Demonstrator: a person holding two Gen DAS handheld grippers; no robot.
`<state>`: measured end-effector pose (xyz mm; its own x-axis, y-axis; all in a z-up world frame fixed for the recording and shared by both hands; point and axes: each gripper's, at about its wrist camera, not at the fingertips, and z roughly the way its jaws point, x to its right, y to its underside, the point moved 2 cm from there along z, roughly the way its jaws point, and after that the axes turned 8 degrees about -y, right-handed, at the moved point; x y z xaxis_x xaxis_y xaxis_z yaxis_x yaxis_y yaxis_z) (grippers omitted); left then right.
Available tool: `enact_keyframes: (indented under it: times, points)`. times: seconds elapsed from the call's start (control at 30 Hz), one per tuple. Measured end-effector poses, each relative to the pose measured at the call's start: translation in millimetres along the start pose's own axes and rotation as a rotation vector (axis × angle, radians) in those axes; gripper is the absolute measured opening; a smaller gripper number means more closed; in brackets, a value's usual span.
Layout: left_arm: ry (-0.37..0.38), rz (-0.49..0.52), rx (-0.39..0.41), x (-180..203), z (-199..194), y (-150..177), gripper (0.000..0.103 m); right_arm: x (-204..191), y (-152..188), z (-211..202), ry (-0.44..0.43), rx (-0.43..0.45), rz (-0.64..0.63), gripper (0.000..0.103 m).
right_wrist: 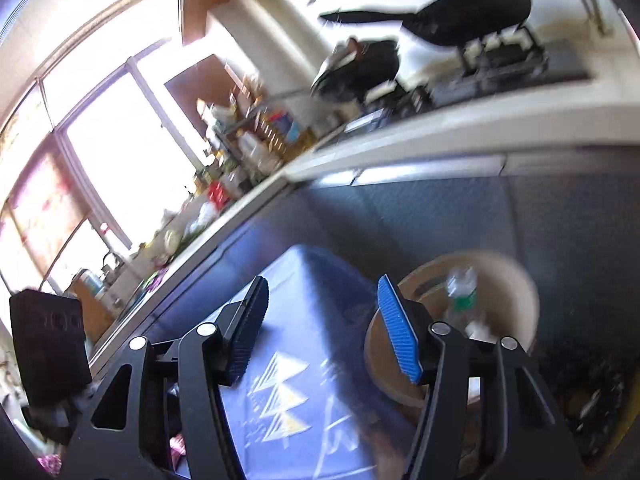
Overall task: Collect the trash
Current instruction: 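Carry the cup and tissue to the tan bin and release both, then grasp the white milk carton with the left tool while the right tool grasps the red wrapper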
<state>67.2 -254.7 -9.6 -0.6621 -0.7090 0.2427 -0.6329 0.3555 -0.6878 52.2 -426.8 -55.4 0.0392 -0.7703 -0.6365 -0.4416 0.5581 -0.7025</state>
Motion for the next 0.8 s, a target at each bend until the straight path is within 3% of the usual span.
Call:
enact_keyframes:
  times: [0.13,0.23,0.33,0.43,0.6,0.8]
  points:
    - [-0.127,-0.005,-0.11,-50,-23,67,0.084,-24,49,45,-0.07,-0.171,0.039,0.05]
    - [-0.252,-0.055,-0.148,-102,-57,99,0.084,-50,91,73,-0.121,-0.288,0.045,0.05]
    - [-0.377,-0.14,-0.118,-157,-98,108,0.084,-90,129,105,-0.166,-0.412,-0.009,0.05]
    - [-0.461,-0.215,-0.089,-201,-123,104,0.091,-128,156,125,-0.216,-0.505,-0.08,0.051]
    - [-0.459,-0.225,-0.117,-229,-120,102,0.091,-191,208,144,-0.239,-0.623,-0.299,0.061]
    - [-0.461,-0.177,-0.174,-234,-88,112,0.089,-228,251,162,-0.199,-0.678,-0.498,0.07]
